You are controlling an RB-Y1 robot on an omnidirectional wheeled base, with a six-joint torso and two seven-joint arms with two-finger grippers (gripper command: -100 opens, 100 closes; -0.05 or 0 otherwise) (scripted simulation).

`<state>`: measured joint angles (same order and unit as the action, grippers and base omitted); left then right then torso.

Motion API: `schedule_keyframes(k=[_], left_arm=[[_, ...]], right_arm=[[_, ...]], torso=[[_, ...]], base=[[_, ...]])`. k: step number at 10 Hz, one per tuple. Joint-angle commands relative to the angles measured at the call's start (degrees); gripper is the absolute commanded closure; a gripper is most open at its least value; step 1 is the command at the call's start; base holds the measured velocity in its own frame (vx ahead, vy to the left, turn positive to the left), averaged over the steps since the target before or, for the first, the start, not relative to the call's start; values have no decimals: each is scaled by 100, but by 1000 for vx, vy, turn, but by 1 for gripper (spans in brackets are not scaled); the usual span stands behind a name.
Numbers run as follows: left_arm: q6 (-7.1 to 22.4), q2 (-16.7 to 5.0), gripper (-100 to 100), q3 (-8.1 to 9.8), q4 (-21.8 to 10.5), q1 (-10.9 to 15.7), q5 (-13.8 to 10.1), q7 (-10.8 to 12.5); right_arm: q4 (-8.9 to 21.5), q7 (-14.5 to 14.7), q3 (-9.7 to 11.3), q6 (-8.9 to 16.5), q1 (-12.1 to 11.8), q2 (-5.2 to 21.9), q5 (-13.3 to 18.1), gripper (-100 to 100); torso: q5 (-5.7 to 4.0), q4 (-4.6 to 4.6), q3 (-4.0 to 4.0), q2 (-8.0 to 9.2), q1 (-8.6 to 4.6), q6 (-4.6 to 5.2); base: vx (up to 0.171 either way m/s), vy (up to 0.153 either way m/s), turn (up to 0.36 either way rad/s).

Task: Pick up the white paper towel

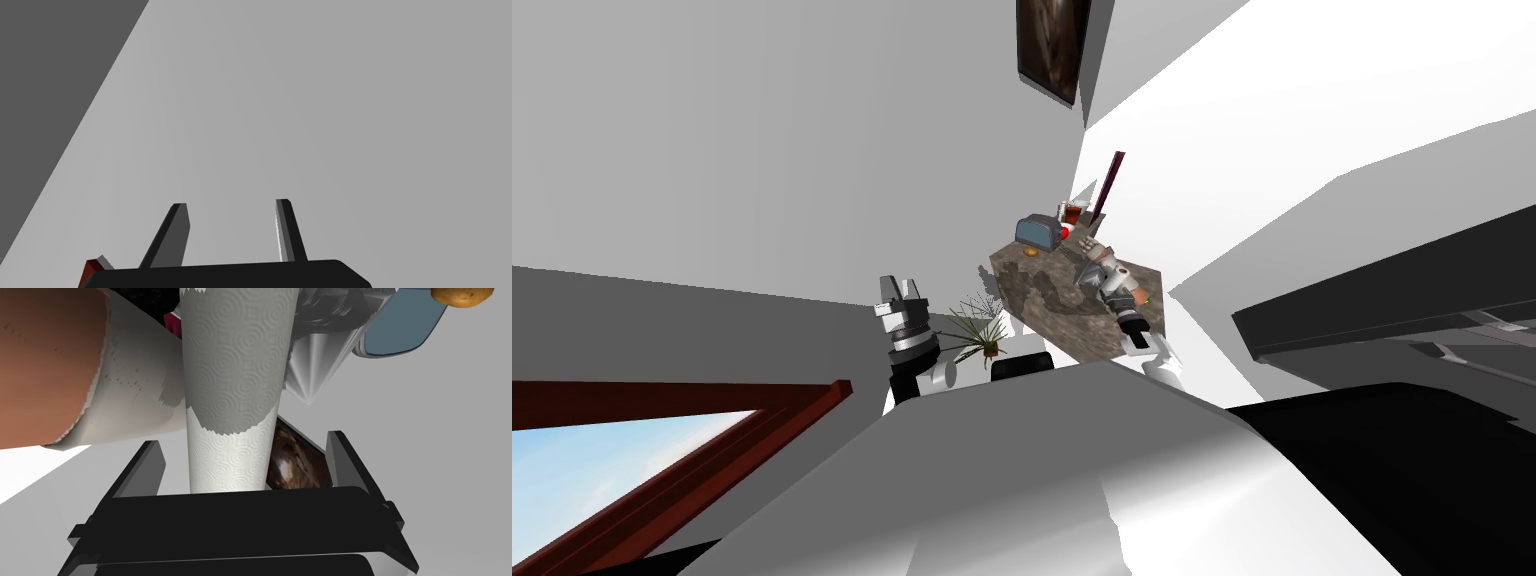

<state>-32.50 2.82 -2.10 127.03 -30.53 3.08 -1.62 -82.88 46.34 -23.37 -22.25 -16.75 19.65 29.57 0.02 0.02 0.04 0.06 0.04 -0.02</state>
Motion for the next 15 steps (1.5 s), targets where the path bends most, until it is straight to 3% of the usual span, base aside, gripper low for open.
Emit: schedule_keyframes(k=[1,4,5,7,9,11,12,14,15], left_arm=[[0,0,0,0,0,0,0,0],[0,0,0,0,0,0,0,0],[0,0,0,0,0,0,0,0],[0,0,0,0,0,0,0,0],[0,0,0,0,0,0,0,0],[0,0,0,0,0,0,0,0],[0,0,0,0,0,0,0,0],[0,0,0,0,0,0,0,0],[0,0,0,0,0,0,0,0]], right_arm=[[286,89,99,-114,286,99,-21,-100],[603,89,99,-114,500,99,-21,-100],[851,185,197,-222,770,190,-38,-100],[1143,185,197,-222,973,190,-38,-100],[1398,280,296,-330,1321,281,-55,-100],[1684,280,296,-330,1445,281,-55,-100],[1936,375,394,-438,1717,372,-72,-100],[2225,375,394,-438,1918,372,-72,-100],[2472,471,493,-546,2185,464,-89,-100]], torso=[[0,0,0,0,0,0],[0,0,-1,-1,-1,-1],[-1,-1,-3,-6,-5,1],[0,1,1,2,0,1],[1,1,2,4,1,3],[0,0,-1,-3,0,-2],[-1,-2,-4,-7,-4,1],[0,0,1,2,2,-1],[0,0,-1,-2,-1,0]], base=[[-37,19,-152],[-21,9,-15],[-30,13,-126],[-28,13,-56],[-40,20,-111],[-9,4,17],[-30,13,-162],[-30,13,-32],[-37,9,-148]])
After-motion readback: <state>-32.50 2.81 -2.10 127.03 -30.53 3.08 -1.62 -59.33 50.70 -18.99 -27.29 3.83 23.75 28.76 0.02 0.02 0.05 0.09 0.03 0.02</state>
